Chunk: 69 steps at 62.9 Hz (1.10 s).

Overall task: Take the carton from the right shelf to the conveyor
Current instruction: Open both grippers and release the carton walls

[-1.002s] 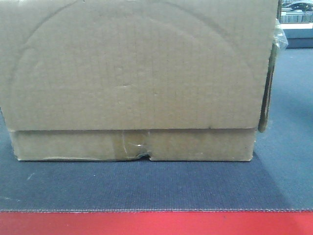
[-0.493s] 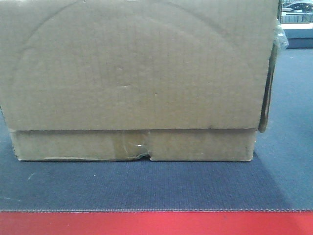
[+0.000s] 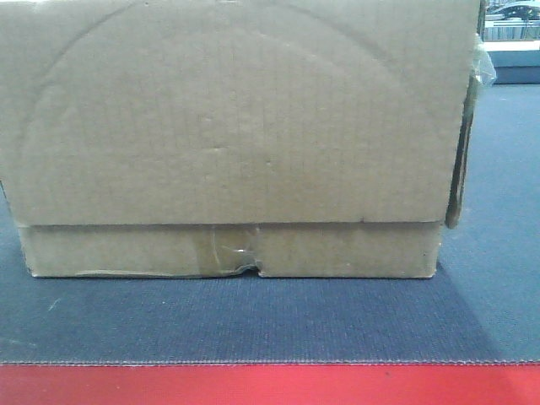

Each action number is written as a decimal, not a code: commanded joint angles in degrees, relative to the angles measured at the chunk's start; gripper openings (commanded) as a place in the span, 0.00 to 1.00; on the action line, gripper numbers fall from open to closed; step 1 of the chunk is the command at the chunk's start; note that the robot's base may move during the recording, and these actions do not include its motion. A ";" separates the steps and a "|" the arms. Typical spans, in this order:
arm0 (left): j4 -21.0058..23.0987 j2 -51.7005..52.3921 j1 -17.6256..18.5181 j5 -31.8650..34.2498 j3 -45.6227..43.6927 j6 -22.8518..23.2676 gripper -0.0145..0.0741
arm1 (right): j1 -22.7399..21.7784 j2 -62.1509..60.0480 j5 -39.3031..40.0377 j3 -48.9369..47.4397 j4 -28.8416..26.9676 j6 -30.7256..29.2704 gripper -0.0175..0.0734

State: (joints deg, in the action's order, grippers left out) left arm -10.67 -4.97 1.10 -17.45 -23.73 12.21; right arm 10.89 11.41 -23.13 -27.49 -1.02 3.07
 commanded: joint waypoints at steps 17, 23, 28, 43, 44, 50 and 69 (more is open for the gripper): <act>-0.06 1.76 -0.03 -1.32 0.25 0.03 0.18 | -0.36 -1.09 2.18 0.17 0.46 -0.26 0.12; -0.06 1.76 -0.03 -1.32 0.25 0.03 0.18 | -0.36 -1.09 2.18 0.17 0.46 -0.26 0.12; -0.06 1.76 -0.03 -1.32 0.25 0.03 0.18 | -0.36 -1.09 2.18 0.17 0.46 -0.26 0.12; -0.06 1.76 -0.03 -1.32 0.25 0.03 0.18 | -0.36 -1.09 2.18 0.17 0.46 -0.26 0.12; -0.06 1.76 -0.03 -1.32 0.25 0.03 0.18 | -0.36 -1.09 2.18 0.17 0.46 -0.26 0.12; 0.33 1.76 -0.03 -1.45 0.35 0.03 0.18 | -0.36 -1.09 2.18 0.17 0.46 -0.26 0.12; 11.04 3.38 -5.90 1.95 8.68 -16.30 0.18 | -0.36 -1.09 2.18 0.17 0.46 -0.26 0.12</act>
State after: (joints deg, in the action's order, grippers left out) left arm -1.77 -2.63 -3.16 -18.06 -18.45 -1.75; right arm 10.89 10.54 -22.66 -27.39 -1.02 3.07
